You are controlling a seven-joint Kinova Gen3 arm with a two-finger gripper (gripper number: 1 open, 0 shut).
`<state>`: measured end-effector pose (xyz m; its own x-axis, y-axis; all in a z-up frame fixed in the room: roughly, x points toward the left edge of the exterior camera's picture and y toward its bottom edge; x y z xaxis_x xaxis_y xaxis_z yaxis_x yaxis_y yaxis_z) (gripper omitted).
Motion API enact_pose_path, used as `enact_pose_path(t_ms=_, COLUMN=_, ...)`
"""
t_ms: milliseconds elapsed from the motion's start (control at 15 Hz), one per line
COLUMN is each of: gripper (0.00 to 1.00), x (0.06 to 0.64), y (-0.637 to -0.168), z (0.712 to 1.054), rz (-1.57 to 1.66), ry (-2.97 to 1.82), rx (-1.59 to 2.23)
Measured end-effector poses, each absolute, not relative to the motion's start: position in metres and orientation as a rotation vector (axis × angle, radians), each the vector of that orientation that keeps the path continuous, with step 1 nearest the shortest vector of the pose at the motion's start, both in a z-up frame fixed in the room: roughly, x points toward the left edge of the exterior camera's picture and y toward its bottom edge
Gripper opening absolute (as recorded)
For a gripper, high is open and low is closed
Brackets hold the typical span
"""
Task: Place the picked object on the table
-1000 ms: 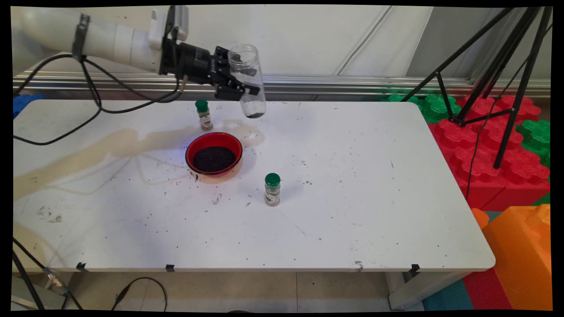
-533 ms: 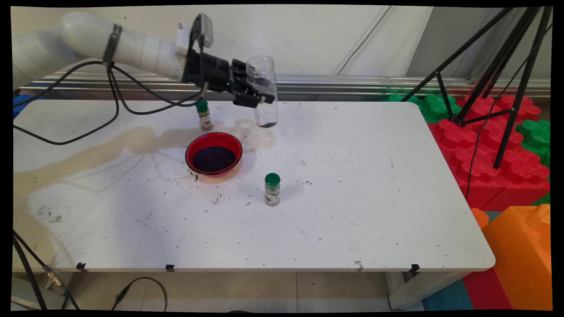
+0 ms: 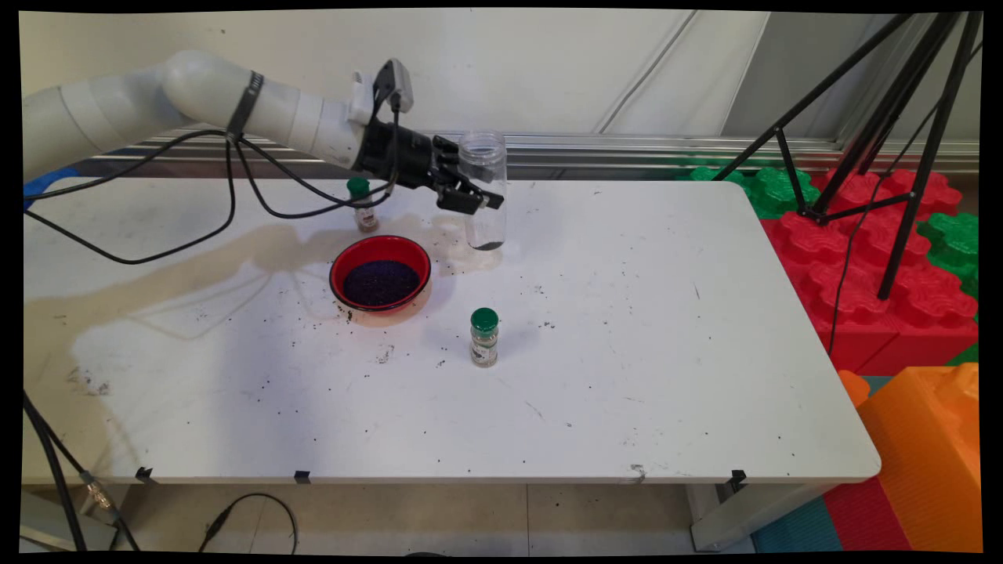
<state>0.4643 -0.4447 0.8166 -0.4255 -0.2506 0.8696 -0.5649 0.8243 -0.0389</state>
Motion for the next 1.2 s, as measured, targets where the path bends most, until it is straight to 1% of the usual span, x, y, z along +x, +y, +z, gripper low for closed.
enact_pose_path(t_ms=333, gripper=0.0, x=0.456, y=-0.455, z=0.8, rz=0.381, ry=-2.031, rx=0.641)
enact_pose_path(t_ms=1200, gripper=0.0, x=0.447, y=-0.466, z=0.779, rz=0.36, ry=-2.054, rx=0.674)
